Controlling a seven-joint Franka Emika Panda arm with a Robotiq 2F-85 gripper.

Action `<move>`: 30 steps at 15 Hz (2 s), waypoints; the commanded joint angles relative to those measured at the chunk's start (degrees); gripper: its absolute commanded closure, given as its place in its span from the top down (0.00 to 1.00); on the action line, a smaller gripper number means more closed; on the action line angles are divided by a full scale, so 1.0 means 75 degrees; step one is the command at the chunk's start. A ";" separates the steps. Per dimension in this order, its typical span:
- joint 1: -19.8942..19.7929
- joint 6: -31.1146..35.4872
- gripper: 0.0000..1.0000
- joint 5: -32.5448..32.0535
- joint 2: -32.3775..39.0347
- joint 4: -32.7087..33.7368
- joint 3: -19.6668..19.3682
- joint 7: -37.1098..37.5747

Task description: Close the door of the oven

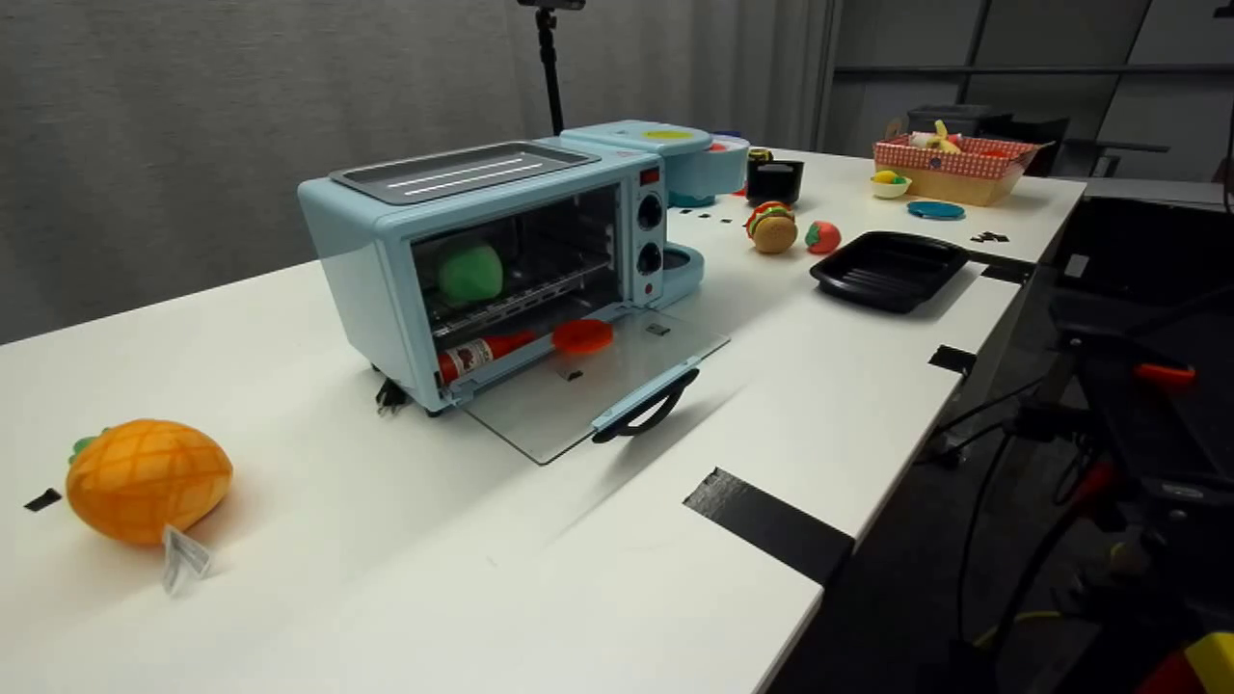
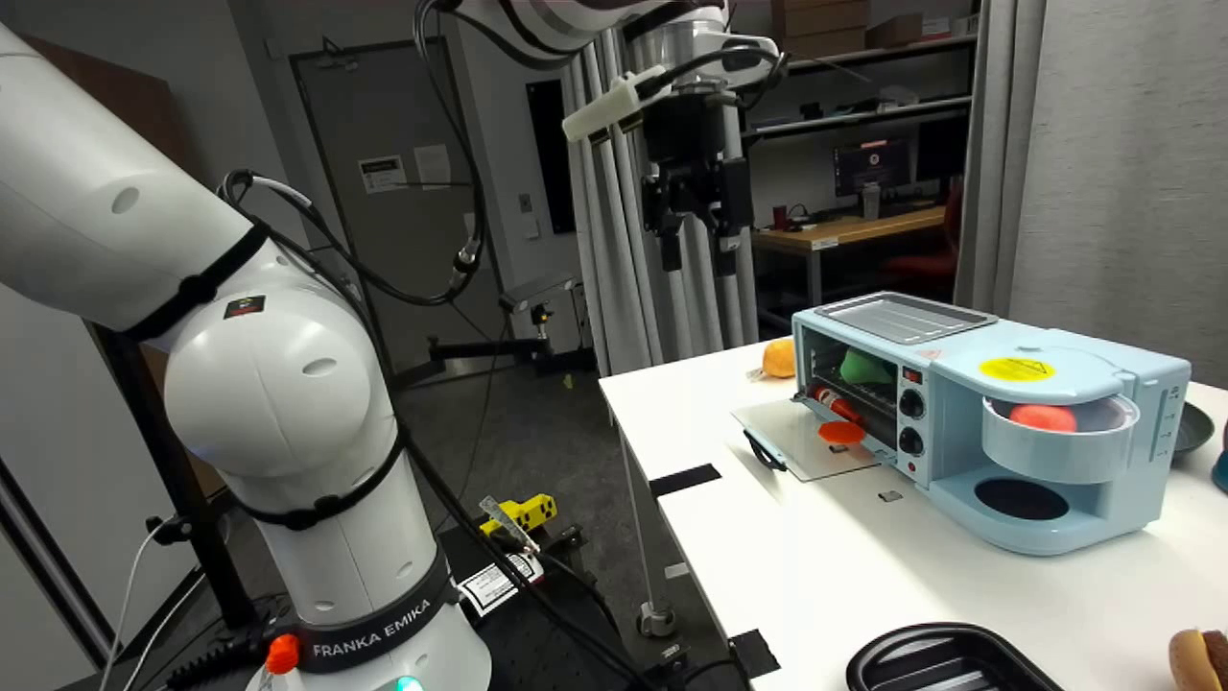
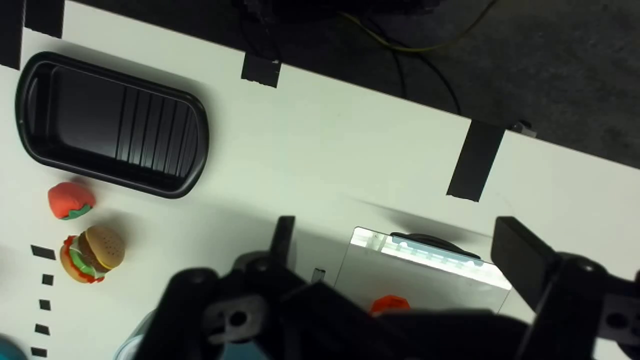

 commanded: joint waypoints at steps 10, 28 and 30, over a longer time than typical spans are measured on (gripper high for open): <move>-0.0040 -0.0017 1.00 0.0022 0.0004 0.0014 0.0036 -0.0018; -0.0020 0.1482 1.00 0.0117 0.1534 -0.0228 0.0366 0.0980; -0.0002 0.1898 1.00 0.0208 0.1839 -0.0283 0.0407 0.1219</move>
